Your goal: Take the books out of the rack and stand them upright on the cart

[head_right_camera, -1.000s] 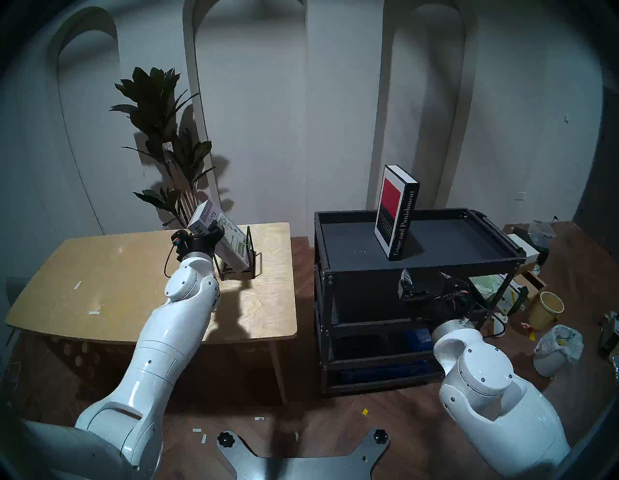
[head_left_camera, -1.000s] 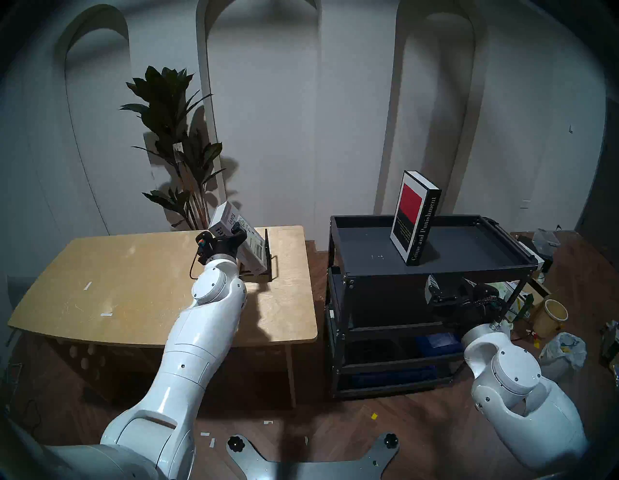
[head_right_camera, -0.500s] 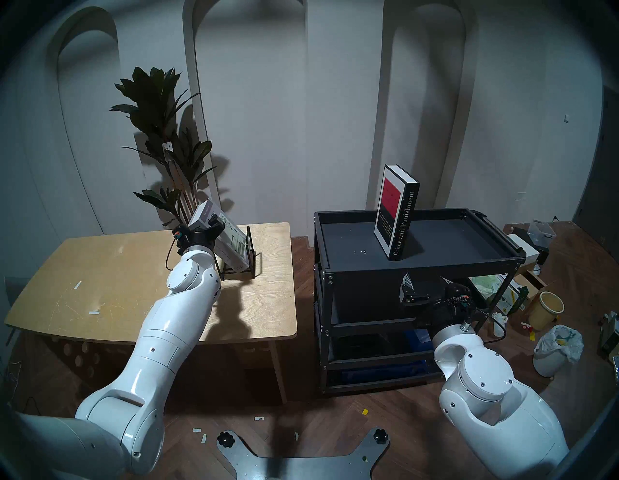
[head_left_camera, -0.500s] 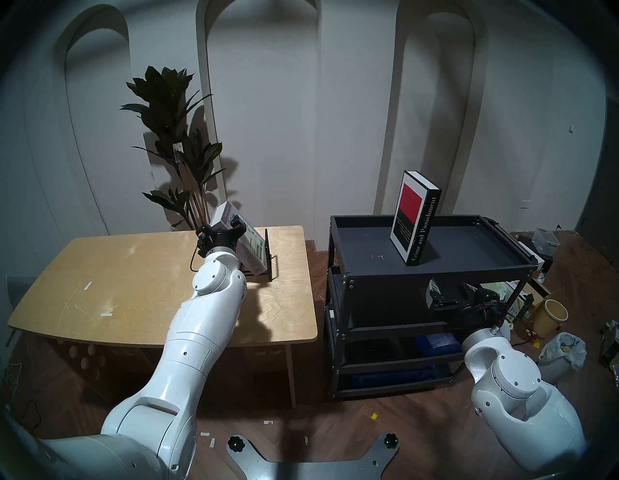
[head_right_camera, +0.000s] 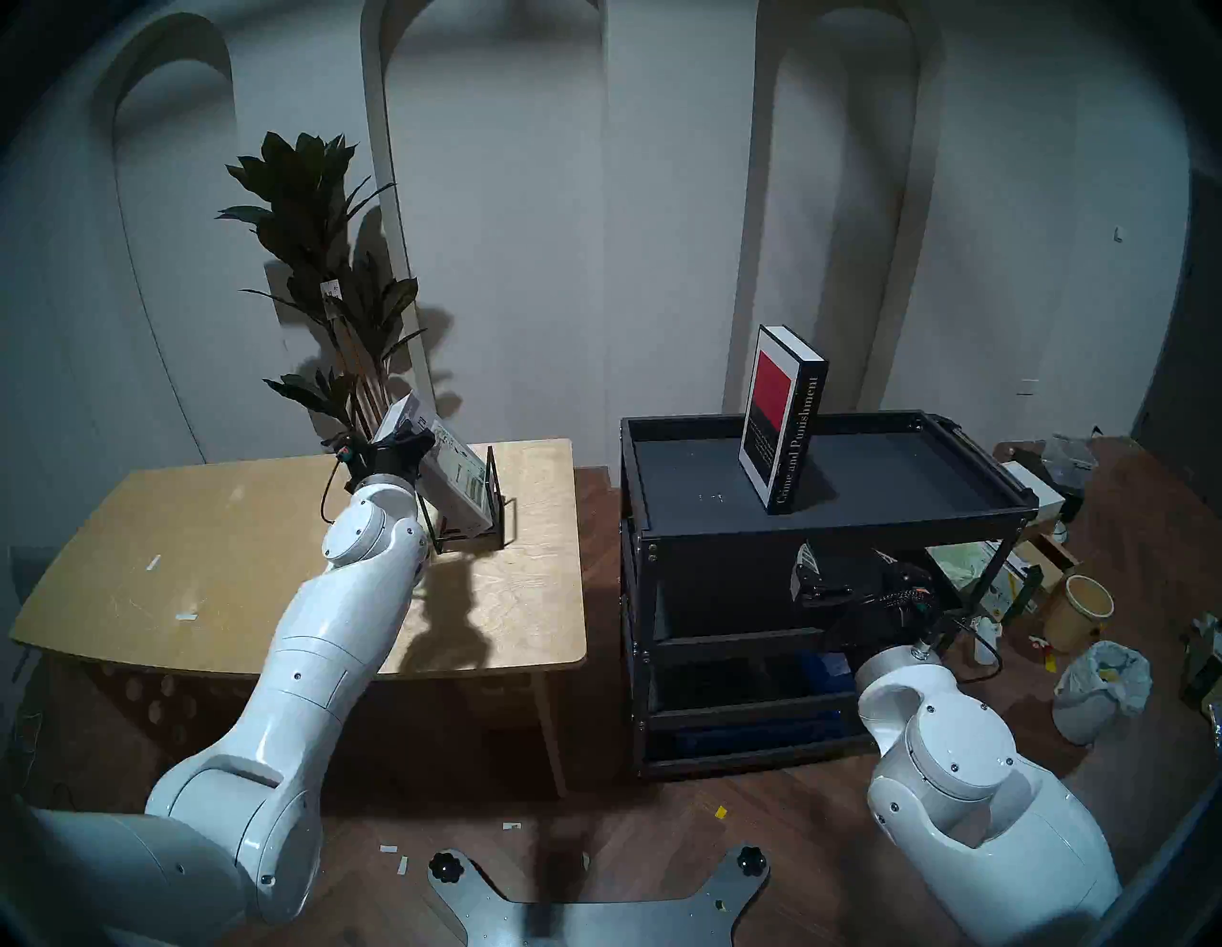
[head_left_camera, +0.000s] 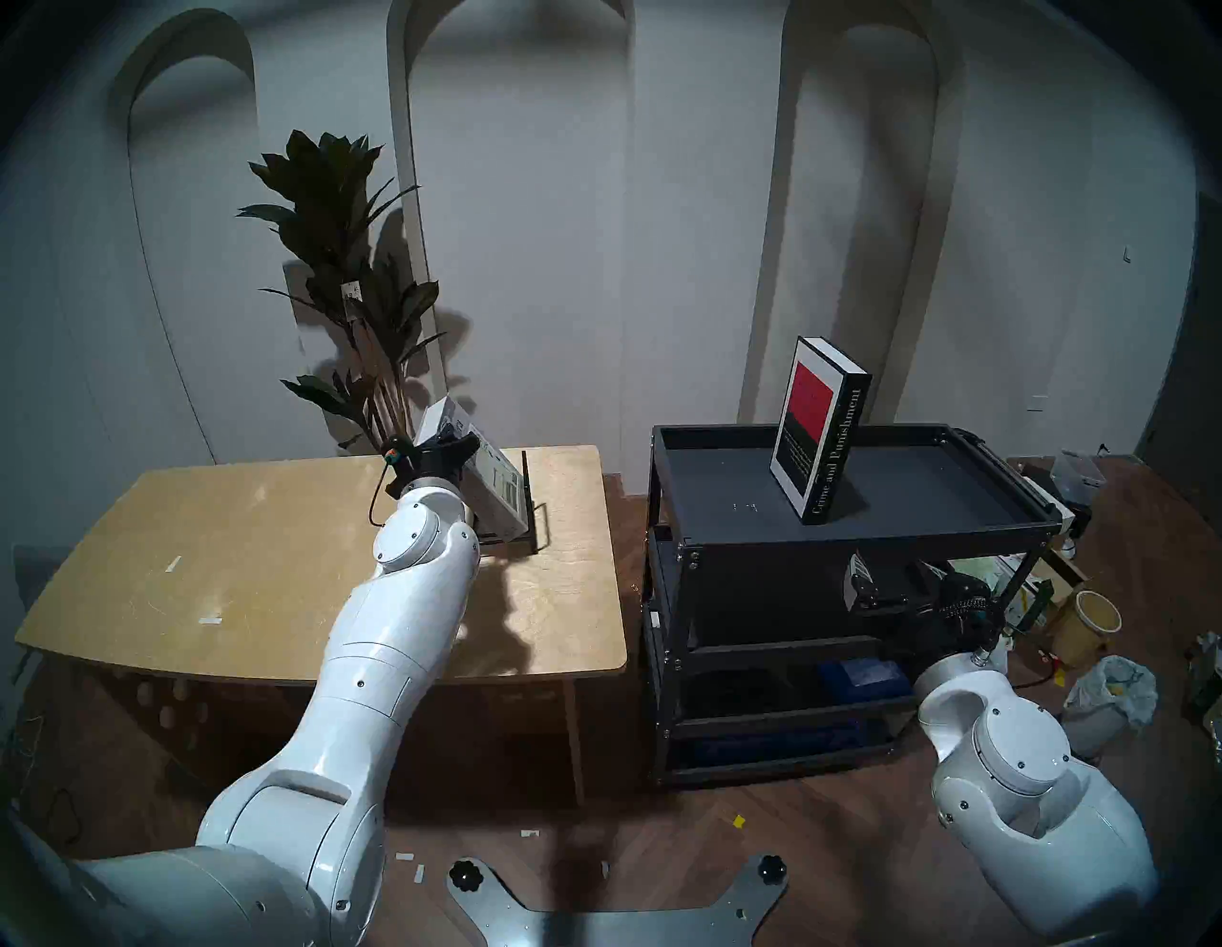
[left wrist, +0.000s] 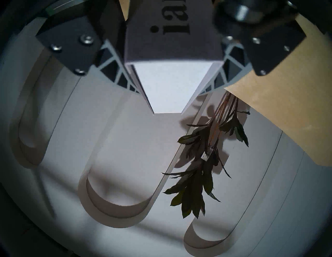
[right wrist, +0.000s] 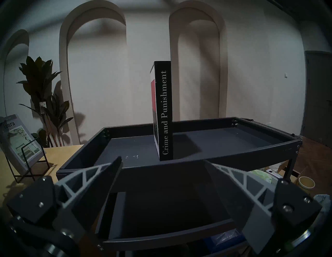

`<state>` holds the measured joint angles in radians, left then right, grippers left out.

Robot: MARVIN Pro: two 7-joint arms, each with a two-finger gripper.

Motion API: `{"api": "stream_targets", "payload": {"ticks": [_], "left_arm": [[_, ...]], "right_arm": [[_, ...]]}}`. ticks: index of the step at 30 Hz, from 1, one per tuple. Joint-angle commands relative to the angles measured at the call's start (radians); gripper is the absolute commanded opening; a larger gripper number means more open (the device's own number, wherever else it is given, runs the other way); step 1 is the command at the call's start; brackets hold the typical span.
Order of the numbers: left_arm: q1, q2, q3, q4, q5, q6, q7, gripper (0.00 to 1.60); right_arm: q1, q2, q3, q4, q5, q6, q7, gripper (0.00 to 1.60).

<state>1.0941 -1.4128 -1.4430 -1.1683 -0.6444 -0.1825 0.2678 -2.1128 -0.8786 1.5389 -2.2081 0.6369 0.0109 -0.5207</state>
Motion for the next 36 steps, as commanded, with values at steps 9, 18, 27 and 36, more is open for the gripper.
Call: {"api": "stream_targets", "payload": {"ticks": [9,18,27,36], "left_arm": [[0.031,0.012,-0.002,-0.165,0.002,0.008,0.007,0.00],[0.021,0.004,0.020,-0.265,0.056,0.006,0.058,0.00],[0.003,-0.008,0.089,-0.373,0.128,0.022,0.127,0.00],[0.015,-0.007,0.153,-0.488,0.196,0.073,0.185,0.00]], "right_arm": [[0.027,0.004,-0.019,-0.018,-0.009,-0.026,0.036,1.60],[0.093,0.035,-0.082,-0.005,-0.082,-0.018,0.074,1.60],[0.194,0.054,-0.207,0.001,-0.202,-0.009,0.128,1.60],[0.299,0.030,-0.333,0.050,-0.327,-0.005,0.168,1.60]]}}
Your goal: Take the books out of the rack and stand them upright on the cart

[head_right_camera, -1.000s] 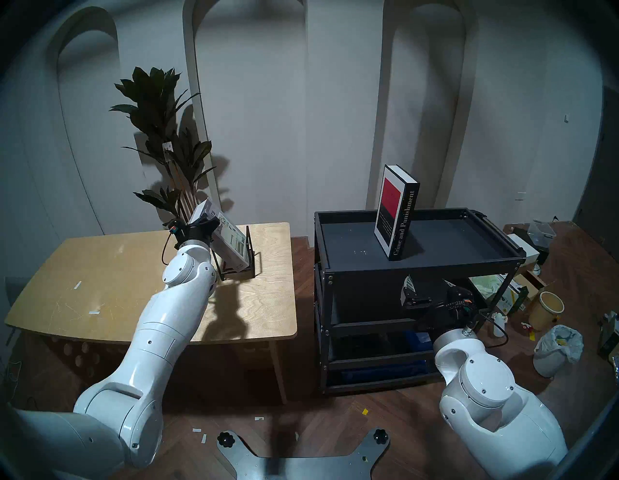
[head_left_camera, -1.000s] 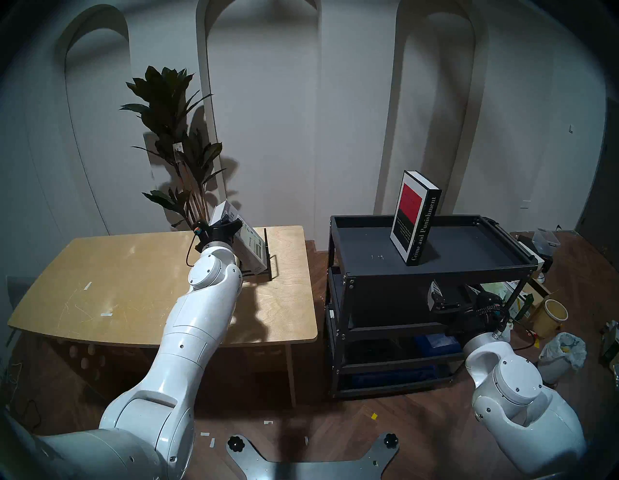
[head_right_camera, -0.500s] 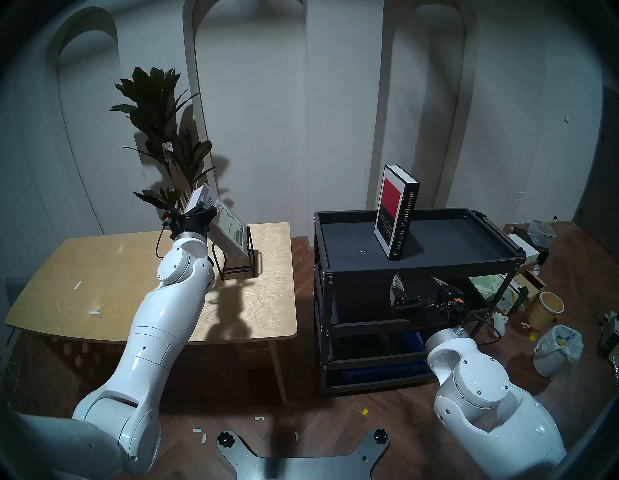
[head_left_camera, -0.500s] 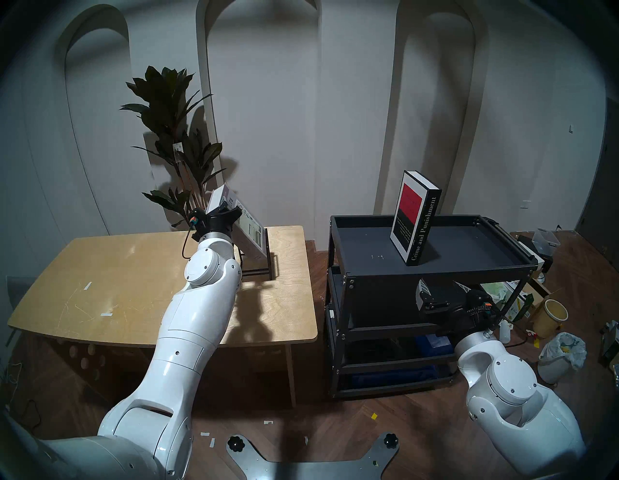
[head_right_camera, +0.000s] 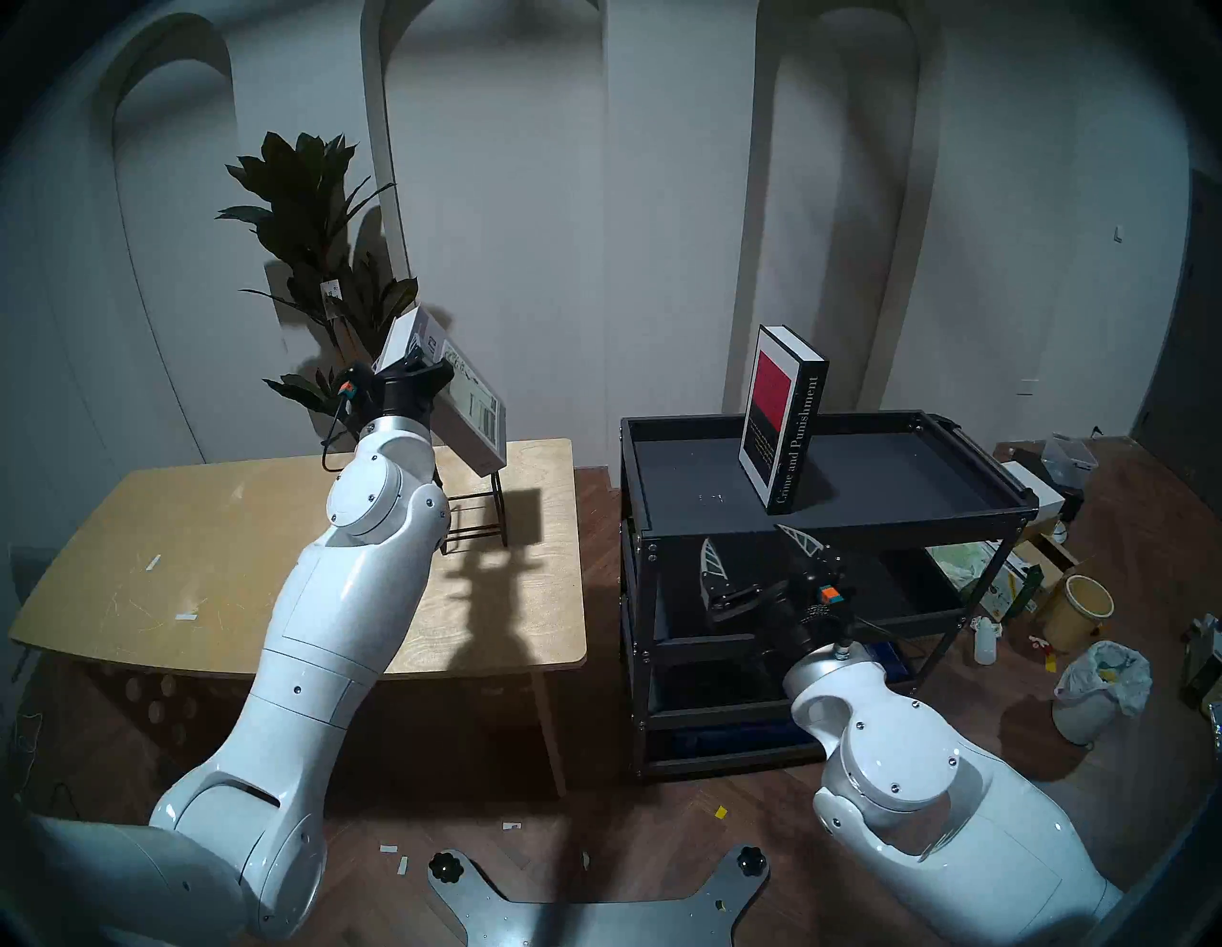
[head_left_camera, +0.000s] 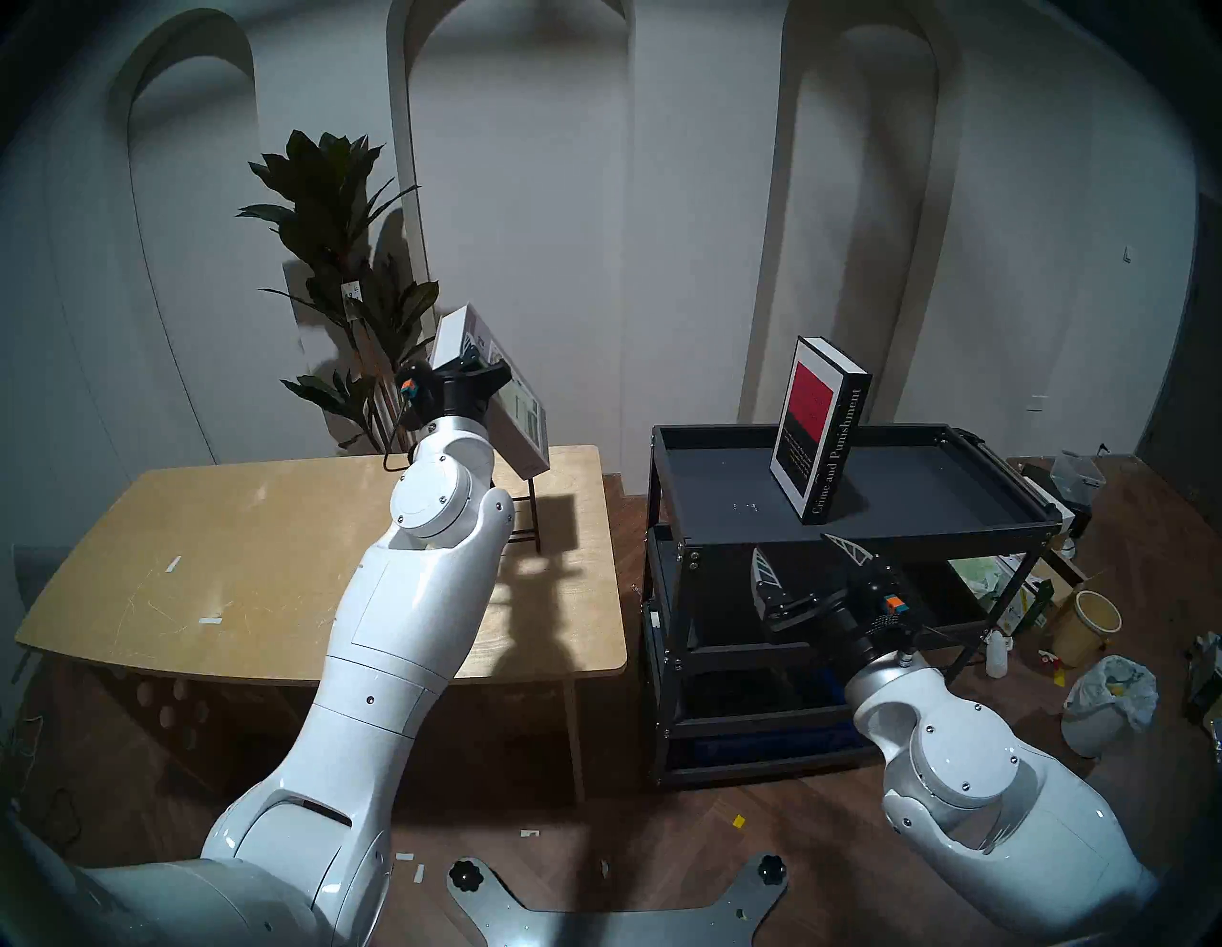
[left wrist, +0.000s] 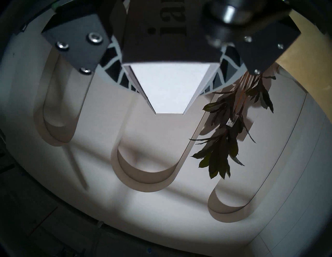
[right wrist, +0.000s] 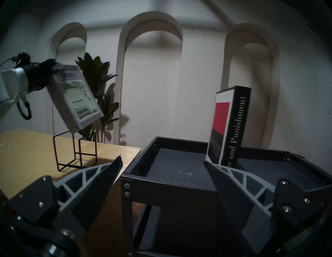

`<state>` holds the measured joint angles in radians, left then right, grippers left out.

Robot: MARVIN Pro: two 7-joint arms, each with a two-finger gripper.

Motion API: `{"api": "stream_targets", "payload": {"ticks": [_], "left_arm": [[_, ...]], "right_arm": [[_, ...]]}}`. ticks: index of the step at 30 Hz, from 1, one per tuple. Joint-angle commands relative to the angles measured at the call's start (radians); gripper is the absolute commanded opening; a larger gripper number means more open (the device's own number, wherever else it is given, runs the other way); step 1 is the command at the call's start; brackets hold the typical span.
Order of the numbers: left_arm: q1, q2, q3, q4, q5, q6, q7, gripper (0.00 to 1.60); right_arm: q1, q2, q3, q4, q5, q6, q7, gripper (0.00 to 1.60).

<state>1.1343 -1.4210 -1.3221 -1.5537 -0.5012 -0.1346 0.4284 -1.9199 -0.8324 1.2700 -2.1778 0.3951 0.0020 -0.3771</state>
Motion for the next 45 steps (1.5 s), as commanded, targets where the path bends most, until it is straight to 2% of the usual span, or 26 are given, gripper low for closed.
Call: {"api": "stream_targets", "payload": {"ticks": [1,16,35,45], "left_arm": [[-0.025,0.003,0.039,-0.110,0.060,0.033,0.030,0.00],[-0.024,0.003,0.130,-0.191,0.133,0.143,0.092,0.00],[-0.046,-0.037,0.232,-0.247,0.173,0.290,0.174,0.00],[-0.065,-0.063,0.264,-0.256,0.179,0.357,0.218,0.00]], "right_arm": [[0.118,-0.020,-0.076,0.028,-0.101,0.004,0.027,1.60],[0.269,-0.135,-0.208,0.138,-0.276,-0.002,0.061,1.60],[0.483,-0.358,-0.374,0.339,-0.462,0.006,0.069,1.60],[0.591,-0.465,-0.419,0.476,-0.518,0.017,0.043,1.60]]}}
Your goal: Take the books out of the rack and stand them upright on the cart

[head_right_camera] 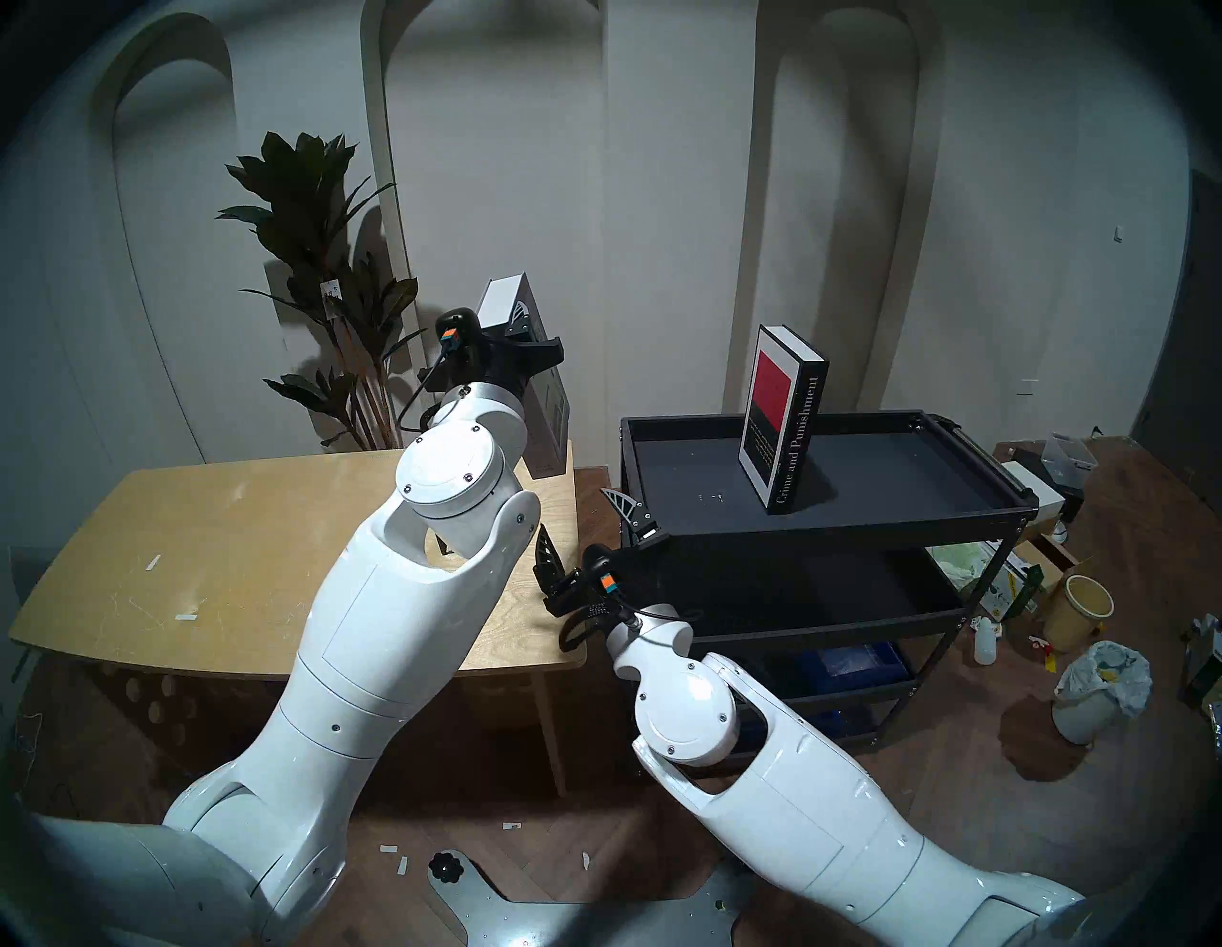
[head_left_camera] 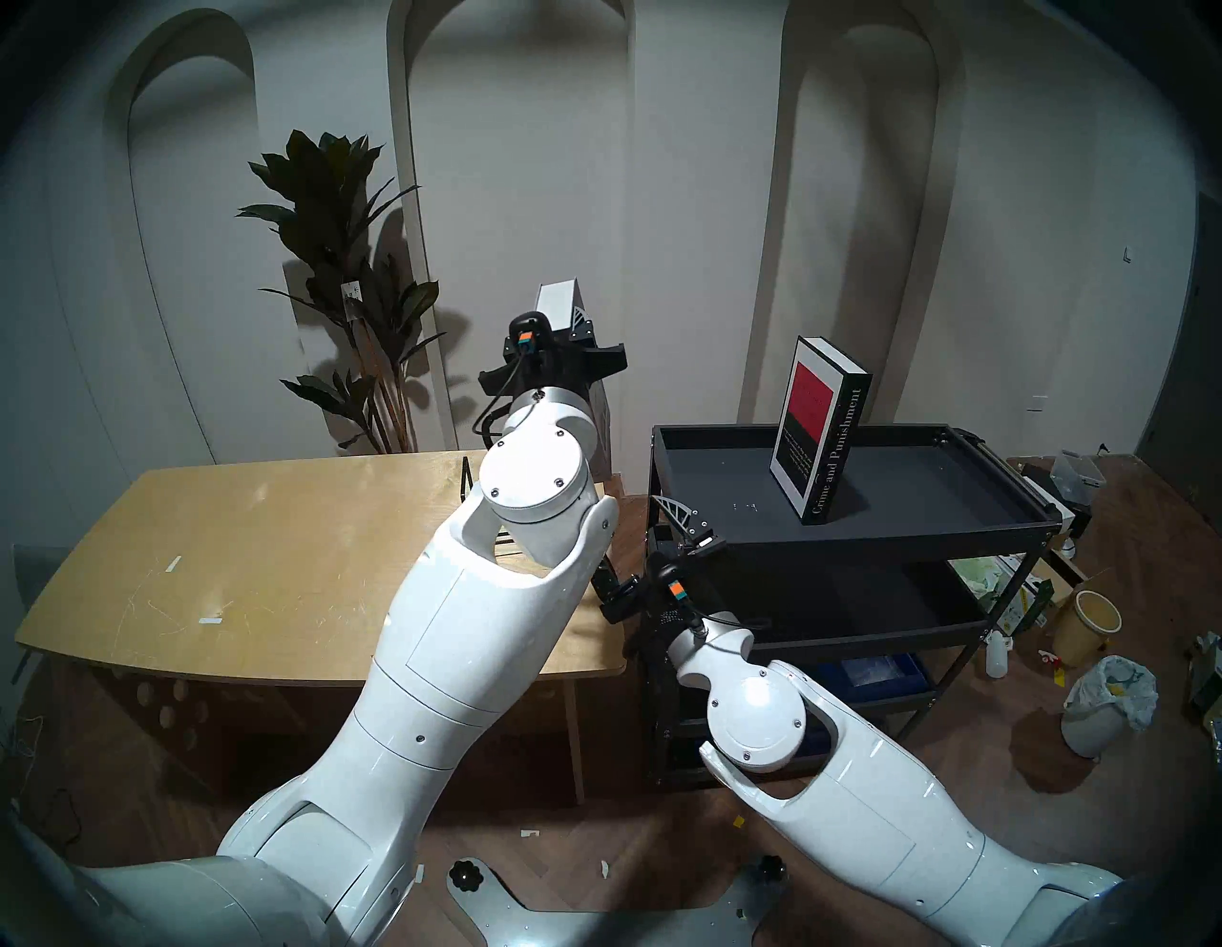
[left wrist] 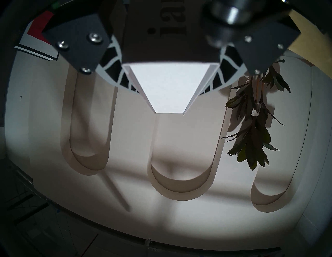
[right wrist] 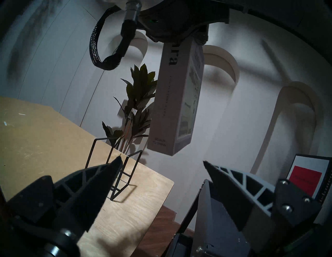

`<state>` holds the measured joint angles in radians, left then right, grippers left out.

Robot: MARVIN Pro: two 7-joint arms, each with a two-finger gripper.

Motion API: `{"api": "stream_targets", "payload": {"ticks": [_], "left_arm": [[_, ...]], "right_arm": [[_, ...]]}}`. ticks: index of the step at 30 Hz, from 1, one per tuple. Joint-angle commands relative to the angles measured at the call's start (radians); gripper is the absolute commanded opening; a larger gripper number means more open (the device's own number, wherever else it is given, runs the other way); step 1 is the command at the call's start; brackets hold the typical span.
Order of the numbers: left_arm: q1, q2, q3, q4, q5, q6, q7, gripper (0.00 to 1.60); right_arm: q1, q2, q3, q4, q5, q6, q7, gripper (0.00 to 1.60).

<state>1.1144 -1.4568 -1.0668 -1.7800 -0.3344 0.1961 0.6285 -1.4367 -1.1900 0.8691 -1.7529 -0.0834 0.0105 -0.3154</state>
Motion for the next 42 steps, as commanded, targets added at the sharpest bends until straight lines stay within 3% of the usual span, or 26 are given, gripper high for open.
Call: {"api": "stream_targets", "payload": {"ticks": [1,15,25,35,42], "left_arm": [[-0.047,-0.030,0.012,-0.028,0.015,0.034,0.024,0.00],[-0.072,-0.059,0.033,-0.019,0.016,0.123,0.090,0.00],[-0.097,-0.091,0.036,-0.010,0.011,0.199,0.151,0.00],[-0.142,-0.150,0.013,0.047,-0.006,0.265,0.221,0.00],[-0.163,-0.177,-0.002,0.090,-0.041,0.269,0.250,0.00]], "right_arm": [[0.121,-0.120,-0.024,0.068,-0.045,0.012,-0.023,1.60],[0.254,-0.252,-0.051,0.272,-0.097,0.018,-0.087,1.60],[0.335,-0.351,-0.042,0.435,-0.099,-0.022,-0.166,1.60],[0.371,-0.437,-0.022,0.557,-0.099,-0.120,-0.304,1.60],[0.387,-0.481,-0.009,0.624,-0.092,-0.218,-0.377,1.60]]}}
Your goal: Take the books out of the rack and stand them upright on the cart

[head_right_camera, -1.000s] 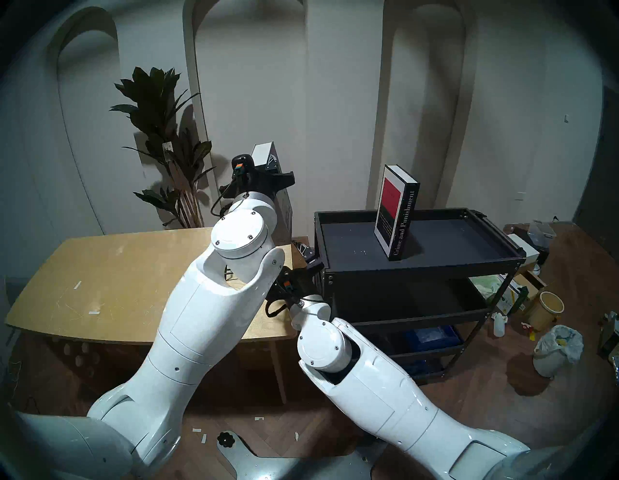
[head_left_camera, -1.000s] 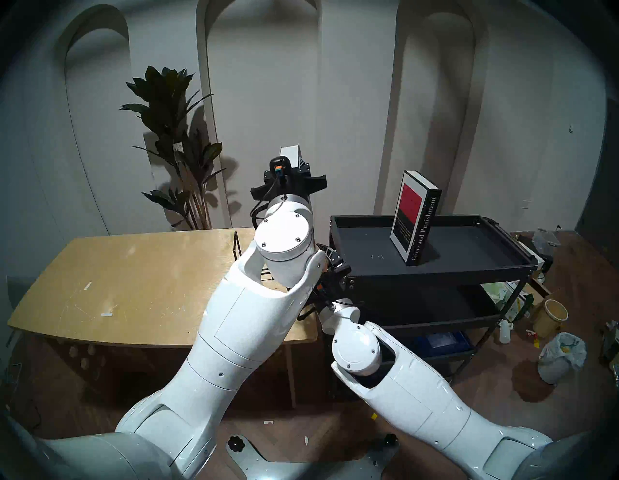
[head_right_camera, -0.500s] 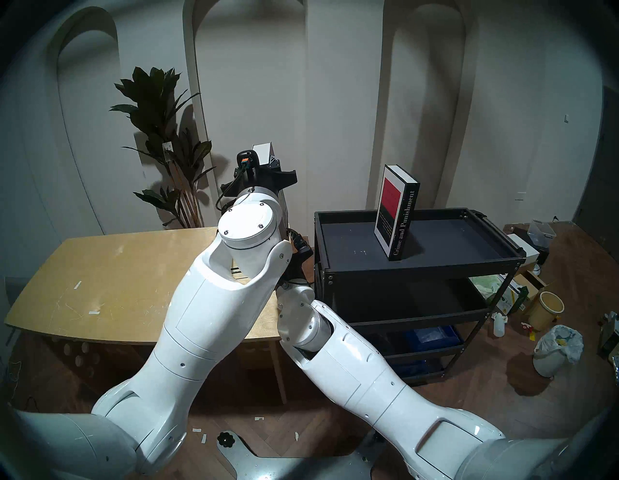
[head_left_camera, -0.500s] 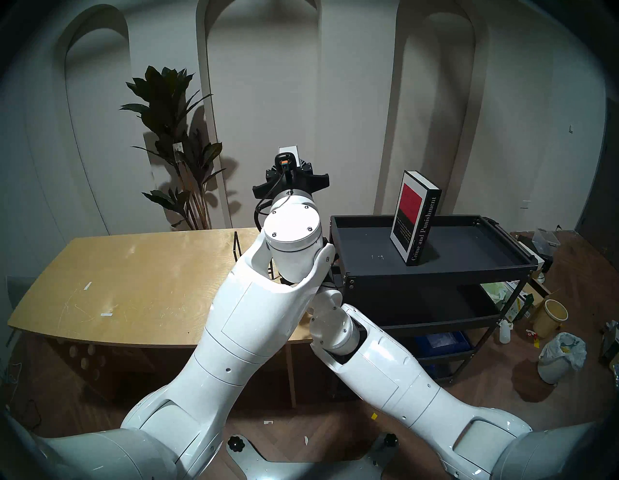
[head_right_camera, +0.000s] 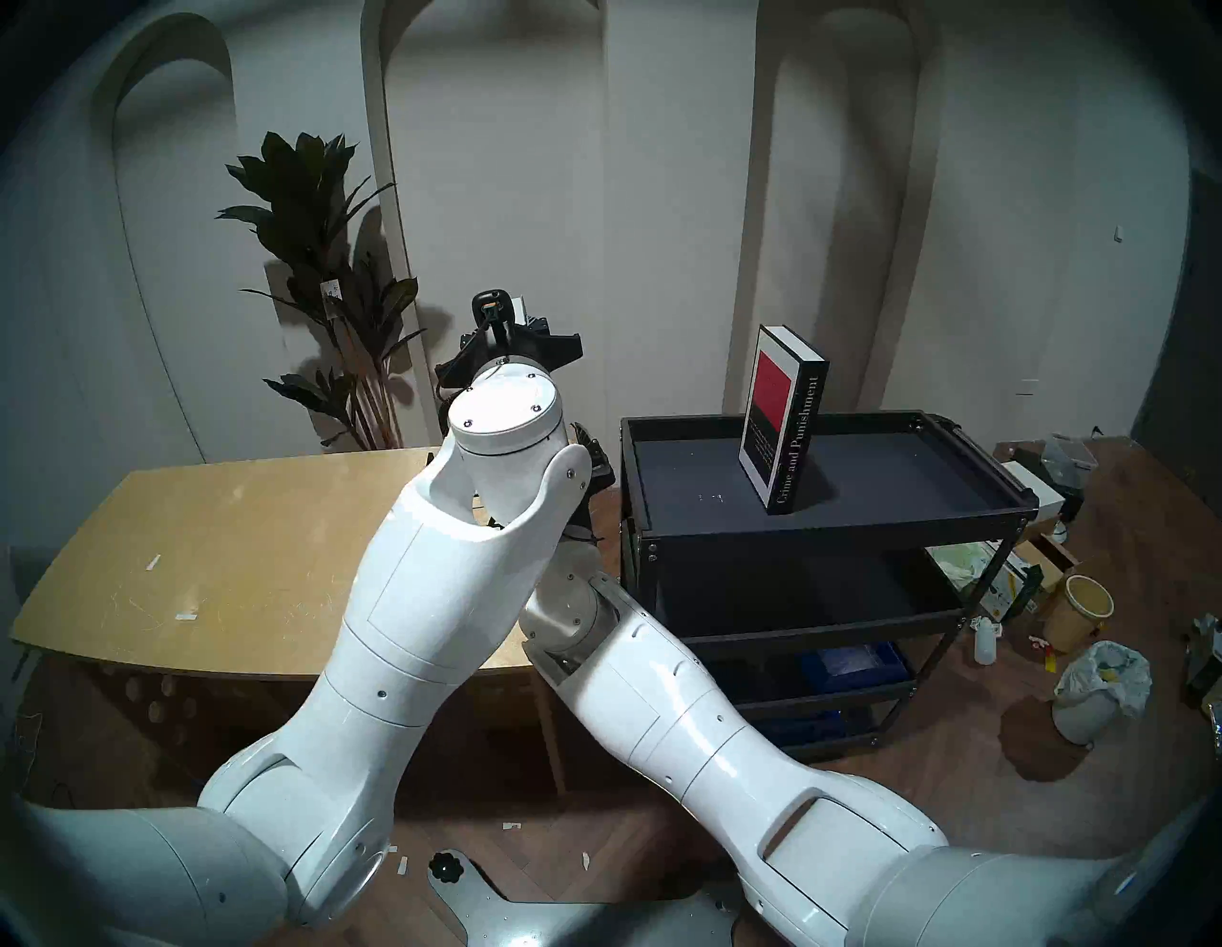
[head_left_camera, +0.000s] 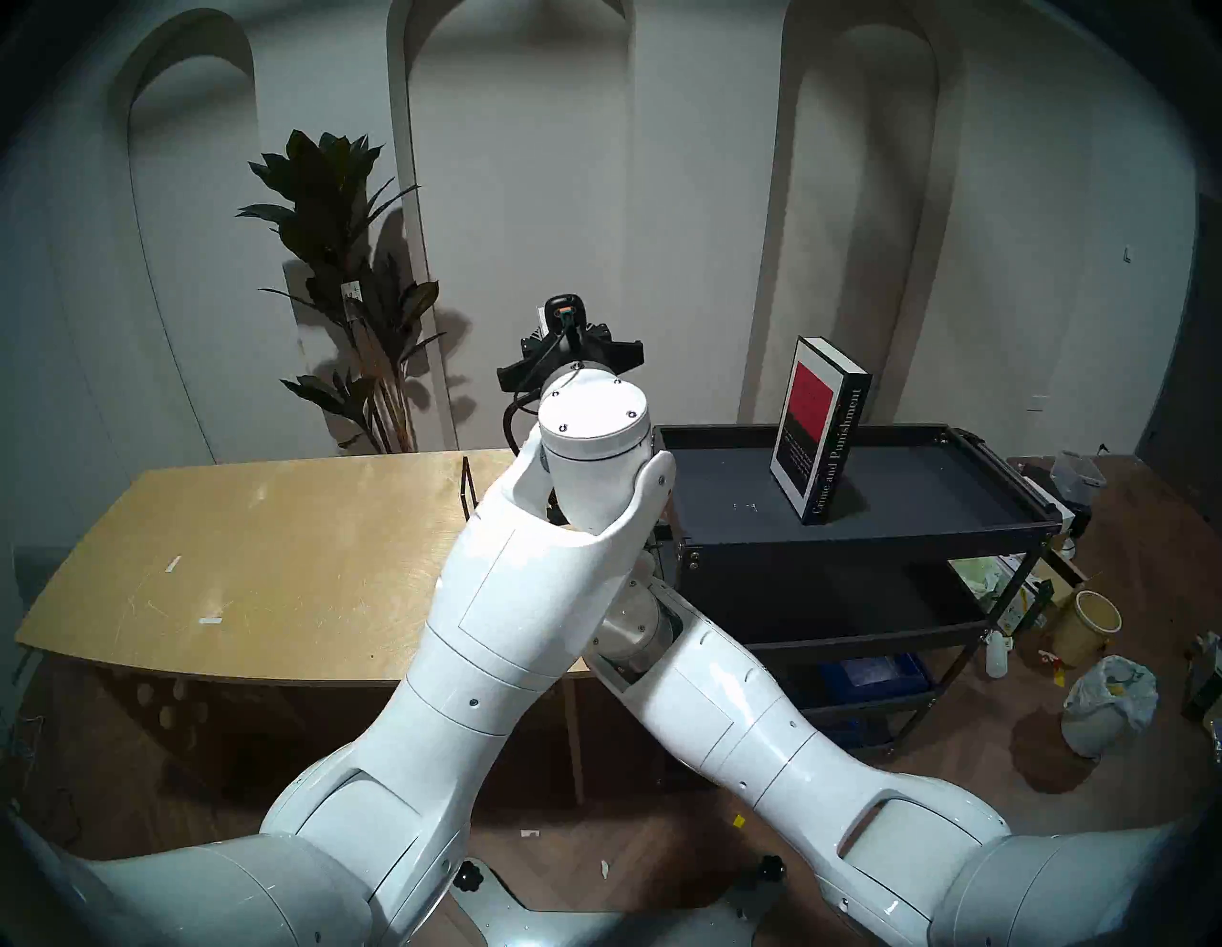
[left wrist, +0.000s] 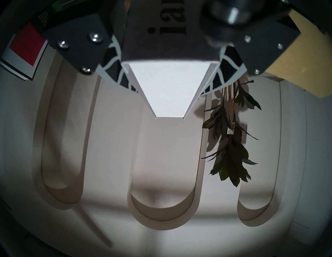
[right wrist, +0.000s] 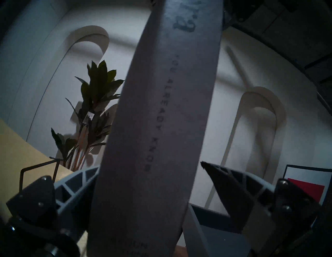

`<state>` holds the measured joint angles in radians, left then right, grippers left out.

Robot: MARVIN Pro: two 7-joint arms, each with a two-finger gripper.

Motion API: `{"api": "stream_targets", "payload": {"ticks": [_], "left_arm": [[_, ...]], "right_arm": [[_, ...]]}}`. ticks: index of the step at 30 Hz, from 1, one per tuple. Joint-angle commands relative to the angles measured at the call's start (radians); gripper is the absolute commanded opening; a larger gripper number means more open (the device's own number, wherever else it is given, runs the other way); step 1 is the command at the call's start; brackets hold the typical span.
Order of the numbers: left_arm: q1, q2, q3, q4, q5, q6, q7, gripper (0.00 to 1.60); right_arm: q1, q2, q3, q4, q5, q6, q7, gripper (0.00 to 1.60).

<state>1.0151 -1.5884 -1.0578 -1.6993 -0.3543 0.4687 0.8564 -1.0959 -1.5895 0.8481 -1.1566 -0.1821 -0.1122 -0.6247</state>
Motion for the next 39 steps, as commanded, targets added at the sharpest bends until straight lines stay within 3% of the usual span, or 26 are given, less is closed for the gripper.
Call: {"api": "stream_targets", "payload": {"ticks": [1,7,17,39], "left_arm": [[-0.067,-0.042,-0.009,0.009,-0.026,-0.005,0.022,0.00],[-0.074,-0.031,0.026,0.018,-0.049,0.001,0.049,0.00],[-0.090,0.023,0.107,0.015,-0.083,0.011,0.087,0.00],[-0.206,0.113,0.280,0.060,-0.179,0.104,0.127,0.00]], "right_arm": [[0.047,-0.085,0.016,0.034,0.011,-0.108,-0.073,1.60],[0.077,-0.109,0.033,0.099,0.032,-0.192,-0.111,1.60],[0.106,-0.121,0.044,0.152,0.112,-0.265,-0.098,1.60],[0.090,-0.104,0.047,0.105,0.282,-0.291,-0.013,1.60]]}}
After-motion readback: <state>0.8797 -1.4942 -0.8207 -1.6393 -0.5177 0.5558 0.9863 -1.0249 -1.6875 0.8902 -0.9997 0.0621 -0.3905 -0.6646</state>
